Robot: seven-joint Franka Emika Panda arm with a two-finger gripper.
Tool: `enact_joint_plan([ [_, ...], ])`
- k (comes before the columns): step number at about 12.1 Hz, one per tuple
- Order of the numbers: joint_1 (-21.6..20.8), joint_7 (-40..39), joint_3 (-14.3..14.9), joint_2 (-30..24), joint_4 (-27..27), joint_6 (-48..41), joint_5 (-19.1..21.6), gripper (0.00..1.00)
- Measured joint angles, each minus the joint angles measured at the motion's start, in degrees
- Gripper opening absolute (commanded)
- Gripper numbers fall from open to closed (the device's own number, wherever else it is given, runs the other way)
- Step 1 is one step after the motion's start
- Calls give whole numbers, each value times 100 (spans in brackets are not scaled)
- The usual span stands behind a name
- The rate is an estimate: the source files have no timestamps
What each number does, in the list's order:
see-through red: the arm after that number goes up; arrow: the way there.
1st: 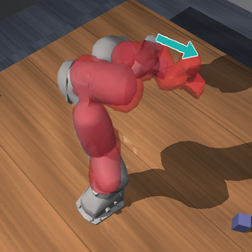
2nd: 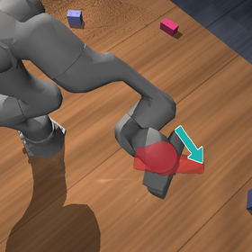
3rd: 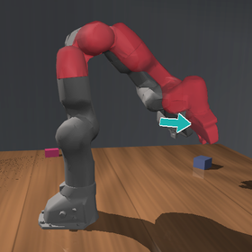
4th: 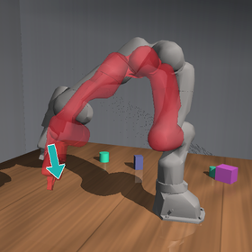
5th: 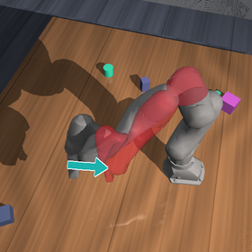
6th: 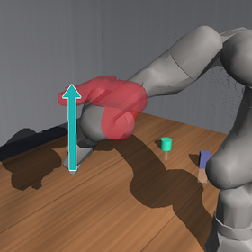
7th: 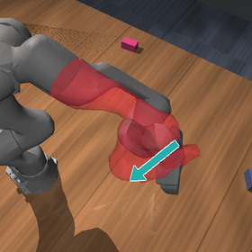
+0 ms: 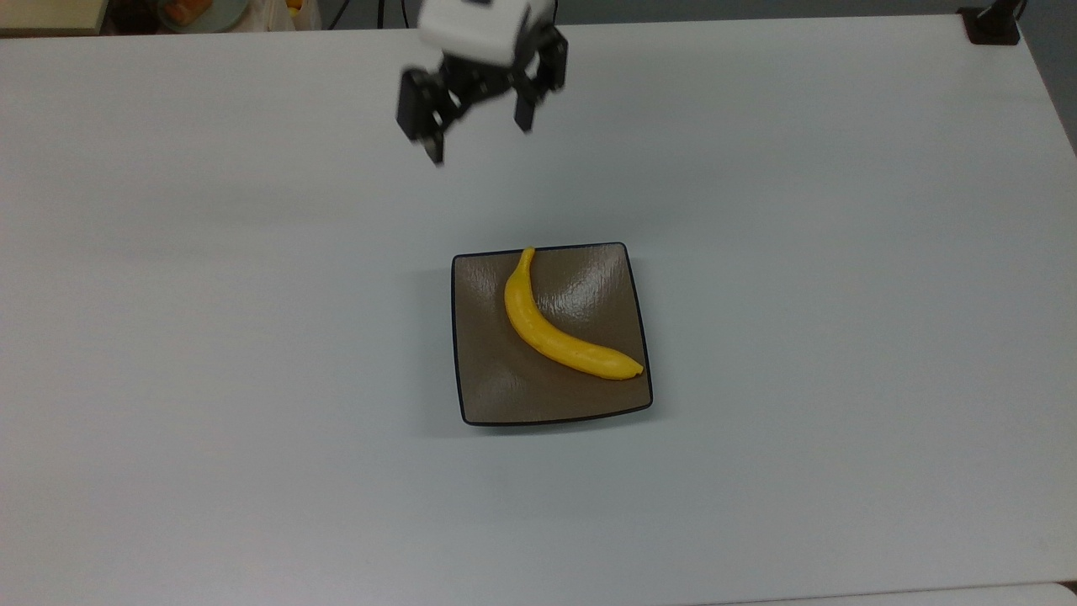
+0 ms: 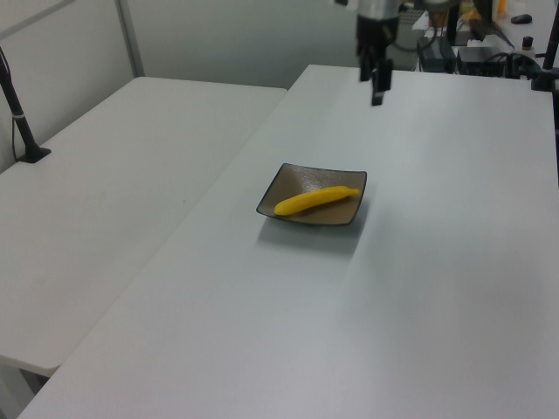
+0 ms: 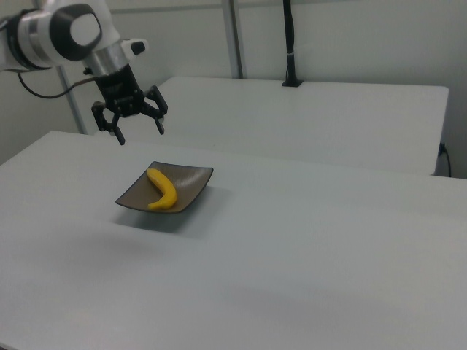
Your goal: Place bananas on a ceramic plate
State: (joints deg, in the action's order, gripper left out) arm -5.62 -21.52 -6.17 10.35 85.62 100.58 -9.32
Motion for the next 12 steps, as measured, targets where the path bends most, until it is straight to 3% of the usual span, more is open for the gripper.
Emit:
enact_joint_plan([
  [2,-4,350,302,-599,235,-588,275,100],
  [4,-68,806,848,-1082,381,-927,771,100],
  [6,-220,1164,1245,-1229,497,-931,910,100],
  [12,-367,1689,1271,-965,700,-208,917,100],
])
